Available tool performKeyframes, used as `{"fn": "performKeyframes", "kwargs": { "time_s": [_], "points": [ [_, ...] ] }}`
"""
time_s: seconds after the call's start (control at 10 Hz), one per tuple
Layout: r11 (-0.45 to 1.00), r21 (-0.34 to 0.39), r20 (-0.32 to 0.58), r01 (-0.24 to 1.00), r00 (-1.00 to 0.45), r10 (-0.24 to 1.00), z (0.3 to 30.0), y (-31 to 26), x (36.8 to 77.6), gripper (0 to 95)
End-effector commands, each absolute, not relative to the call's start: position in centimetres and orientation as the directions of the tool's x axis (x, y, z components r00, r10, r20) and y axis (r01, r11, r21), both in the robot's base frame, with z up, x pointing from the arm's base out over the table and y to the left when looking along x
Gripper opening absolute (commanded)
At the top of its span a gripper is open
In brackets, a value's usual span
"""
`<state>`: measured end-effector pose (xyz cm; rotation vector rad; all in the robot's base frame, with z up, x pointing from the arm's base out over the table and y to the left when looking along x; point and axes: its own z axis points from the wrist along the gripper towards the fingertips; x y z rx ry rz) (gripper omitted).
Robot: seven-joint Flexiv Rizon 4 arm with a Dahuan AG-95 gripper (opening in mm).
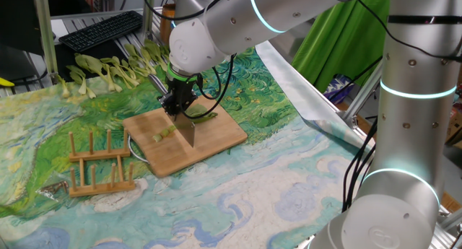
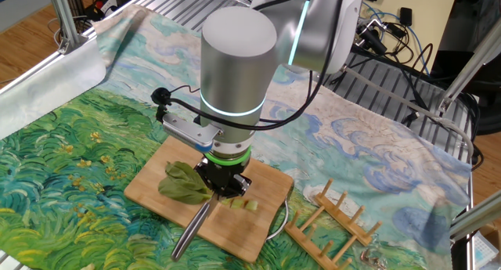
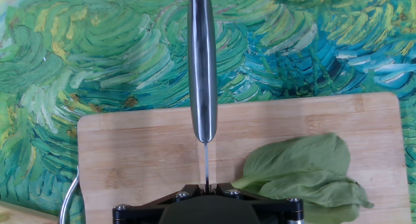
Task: Chop the pakchoi
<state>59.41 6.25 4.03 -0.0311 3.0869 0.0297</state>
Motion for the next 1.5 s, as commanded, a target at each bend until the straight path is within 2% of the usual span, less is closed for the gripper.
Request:
{"fn": "performKeyframes", "kwargs": {
  "time_s": [0.1,1.5],
  "points": [
    [1.000,0.017,-0.059,-0.022,-0.998,-0.020,3.8,6.3,59.5,0.0],
    [1.000,0.020,-0.098,-0.013,-0.995,-0.011,2.2,6.5,59.7,0.0]
  ]
}}
